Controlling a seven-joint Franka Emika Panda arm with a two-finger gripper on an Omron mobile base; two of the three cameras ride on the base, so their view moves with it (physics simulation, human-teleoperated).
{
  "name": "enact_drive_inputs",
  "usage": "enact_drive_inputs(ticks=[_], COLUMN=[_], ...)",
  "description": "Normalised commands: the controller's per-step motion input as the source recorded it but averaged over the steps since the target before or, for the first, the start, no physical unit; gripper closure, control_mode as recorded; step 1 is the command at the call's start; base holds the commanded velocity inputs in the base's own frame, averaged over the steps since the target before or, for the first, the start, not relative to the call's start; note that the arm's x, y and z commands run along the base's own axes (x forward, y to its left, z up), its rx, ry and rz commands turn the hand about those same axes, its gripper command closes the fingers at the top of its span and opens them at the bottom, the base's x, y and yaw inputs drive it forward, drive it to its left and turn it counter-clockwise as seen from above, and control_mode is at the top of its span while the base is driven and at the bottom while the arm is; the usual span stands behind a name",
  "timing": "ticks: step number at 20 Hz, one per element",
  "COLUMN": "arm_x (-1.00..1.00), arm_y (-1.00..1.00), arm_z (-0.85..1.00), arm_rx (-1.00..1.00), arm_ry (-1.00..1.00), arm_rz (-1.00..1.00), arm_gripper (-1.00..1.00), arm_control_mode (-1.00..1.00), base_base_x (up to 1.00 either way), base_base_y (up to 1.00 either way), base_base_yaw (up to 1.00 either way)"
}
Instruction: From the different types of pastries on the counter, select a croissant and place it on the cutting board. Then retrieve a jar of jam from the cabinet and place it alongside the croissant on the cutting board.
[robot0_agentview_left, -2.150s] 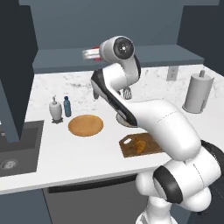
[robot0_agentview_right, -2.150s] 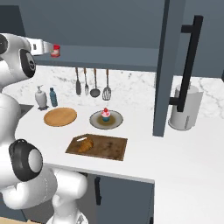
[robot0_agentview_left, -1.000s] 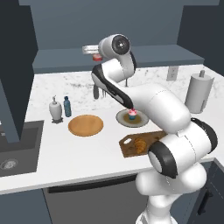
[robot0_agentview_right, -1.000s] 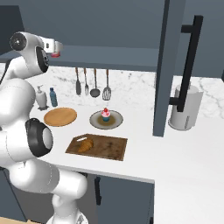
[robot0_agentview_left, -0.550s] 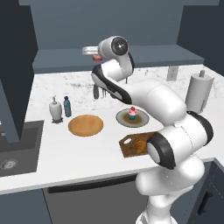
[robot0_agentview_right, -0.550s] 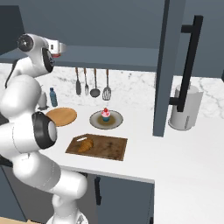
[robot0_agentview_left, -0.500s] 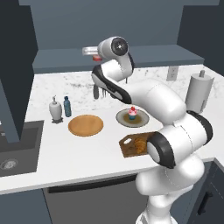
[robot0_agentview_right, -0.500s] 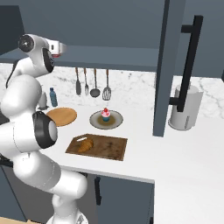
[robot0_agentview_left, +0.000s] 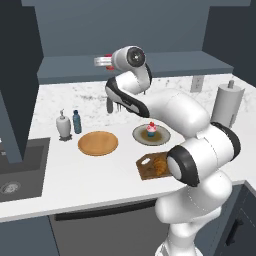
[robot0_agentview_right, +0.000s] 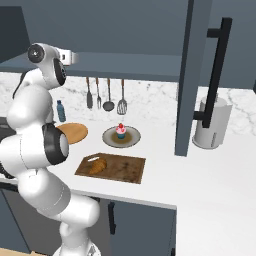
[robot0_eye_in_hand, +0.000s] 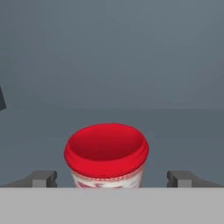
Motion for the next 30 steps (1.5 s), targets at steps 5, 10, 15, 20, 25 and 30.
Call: enact_drive_inputs(ticks=[5, 10, 15, 20, 25, 30], arm_x=[0.14, 0.07, 0.01, 0.00, -0.06, -0.85], arm_y=[0.01, 0.00, 0.00, 0.00, 0.00, -0.23], arm_z=[-0.08, -0.08, -0.07, 0.00, 0.00, 0.01], arm_rx=[0.00, 0.00, 0.00, 0.00, 0.00, 0.00], arm_ry=[0.00, 0.00, 0.01, 0.00, 0.00, -0.10], arm_rz=[0.00, 0.00, 0.00, 0.00, 0.00, 0.00], arm_gripper=[-1.00, 1.00, 1.00, 1.00, 1.00, 1.00], arm_control_mode=[-1.00, -1.00, -1.00, -1.00, -1.00, -1.00], base_base_x=[0.00, 0.00, 0.00, 0.00, 0.00, 0.00], base_base_y=[0.00, 0.00, 0.00, 0.00, 0.00, 0.00], base_base_yaw=[0.00, 0.00, 0.00, 0.00, 0.00, 0.00])
